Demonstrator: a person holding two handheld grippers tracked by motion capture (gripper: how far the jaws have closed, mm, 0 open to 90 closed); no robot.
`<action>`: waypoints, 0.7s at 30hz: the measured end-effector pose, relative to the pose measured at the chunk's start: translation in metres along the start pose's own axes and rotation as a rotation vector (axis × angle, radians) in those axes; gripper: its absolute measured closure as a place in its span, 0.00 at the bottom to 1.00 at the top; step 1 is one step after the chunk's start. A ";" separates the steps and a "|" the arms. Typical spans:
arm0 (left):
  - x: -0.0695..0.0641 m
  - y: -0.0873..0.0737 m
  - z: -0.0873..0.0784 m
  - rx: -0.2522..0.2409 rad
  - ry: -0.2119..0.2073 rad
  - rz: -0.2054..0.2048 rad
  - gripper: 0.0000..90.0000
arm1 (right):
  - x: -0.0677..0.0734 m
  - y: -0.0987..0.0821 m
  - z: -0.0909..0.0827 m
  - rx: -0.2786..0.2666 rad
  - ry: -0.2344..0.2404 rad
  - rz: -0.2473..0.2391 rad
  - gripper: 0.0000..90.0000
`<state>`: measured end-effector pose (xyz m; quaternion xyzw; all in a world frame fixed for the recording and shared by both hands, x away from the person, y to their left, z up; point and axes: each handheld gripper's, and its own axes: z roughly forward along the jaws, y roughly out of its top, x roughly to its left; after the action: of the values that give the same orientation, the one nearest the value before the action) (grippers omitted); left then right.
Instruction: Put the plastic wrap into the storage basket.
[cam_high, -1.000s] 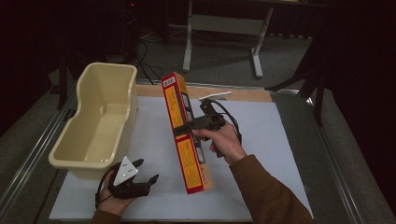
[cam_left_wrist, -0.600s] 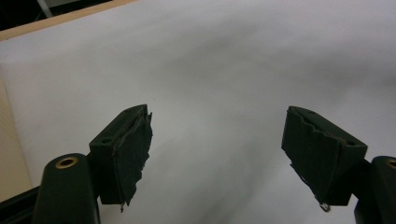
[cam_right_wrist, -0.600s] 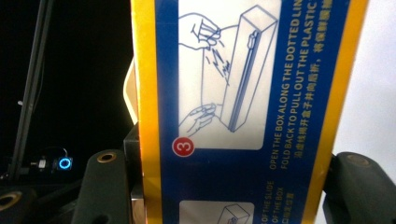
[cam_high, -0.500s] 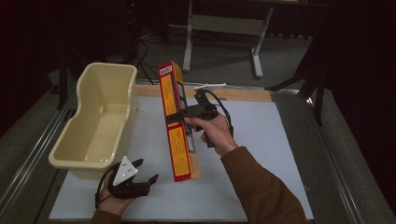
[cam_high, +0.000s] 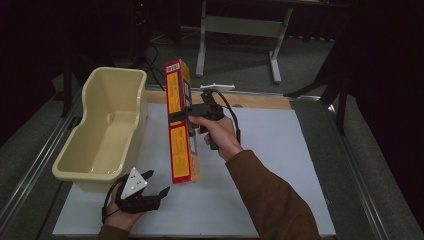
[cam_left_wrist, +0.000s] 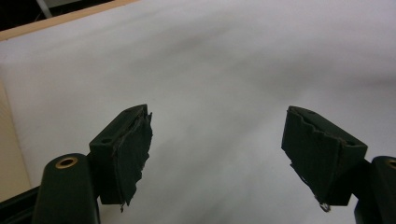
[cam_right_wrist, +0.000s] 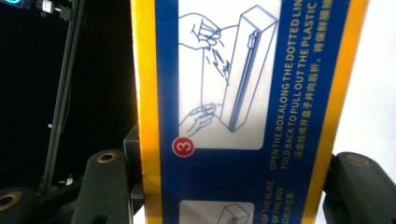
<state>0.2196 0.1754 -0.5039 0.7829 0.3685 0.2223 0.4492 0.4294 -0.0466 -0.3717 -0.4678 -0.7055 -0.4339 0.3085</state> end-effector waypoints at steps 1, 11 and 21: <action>0.000 0.000 0.000 -0.001 -0.001 0.000 0.26 | 0.001 0.001 0.002 -0.005 0.005 0.002 0.44; 0.000 0.000 -0.001 -0.005 -0.003 -0.004 0.26 | 0.008 0.015 0.019 -0.032 0.026 0.025 0.44; -0.001 -0.001 0.000 -0.004 -0.003 0.000 0.26 | 0.016 0.026 0.032 -0.049 0.039 0.035 0.44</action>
<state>0.2192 0.1748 -0.5046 0.7822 0.3673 0.2217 0.4517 0.4465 -0.0067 -0.3635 -0.4790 -0.6803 -0.4546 0.3181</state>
